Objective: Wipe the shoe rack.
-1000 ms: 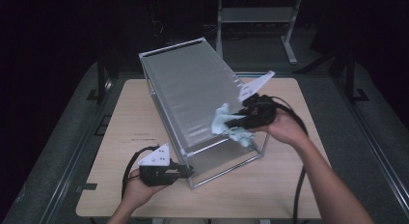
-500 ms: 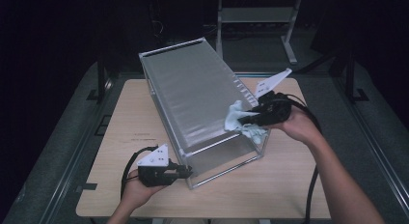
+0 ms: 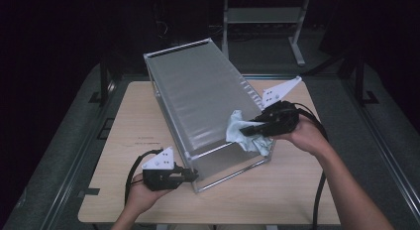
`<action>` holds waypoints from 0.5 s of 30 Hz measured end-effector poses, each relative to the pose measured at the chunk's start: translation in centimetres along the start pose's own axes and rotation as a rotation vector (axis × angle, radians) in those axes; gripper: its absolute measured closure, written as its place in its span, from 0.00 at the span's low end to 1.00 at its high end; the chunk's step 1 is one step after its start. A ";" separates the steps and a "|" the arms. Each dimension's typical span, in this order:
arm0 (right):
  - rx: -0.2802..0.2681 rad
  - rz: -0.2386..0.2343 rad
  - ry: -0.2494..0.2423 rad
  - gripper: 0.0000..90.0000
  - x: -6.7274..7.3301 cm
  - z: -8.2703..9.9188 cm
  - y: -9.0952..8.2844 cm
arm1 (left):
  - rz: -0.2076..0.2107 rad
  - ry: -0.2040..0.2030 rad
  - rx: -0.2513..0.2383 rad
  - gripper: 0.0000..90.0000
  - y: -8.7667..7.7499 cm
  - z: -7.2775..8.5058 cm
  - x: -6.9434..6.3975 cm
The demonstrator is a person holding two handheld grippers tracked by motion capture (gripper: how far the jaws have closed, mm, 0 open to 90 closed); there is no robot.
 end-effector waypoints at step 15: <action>0.001 -0.006 -0.044 0.87 1.4 -0.7 1.0 | -0.006 0.002 0.003 0.90 0.4 -0.3 0.1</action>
Point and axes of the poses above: each handheld gripper's, and its own axes: y roughly forward along the jaws, z roughly out of its underside, x roughly to its left, the point moved 1 cm from there along y, roughly forward along the jaws, and after that the axes turned 3 degrees about y, right-handed, at the moved point
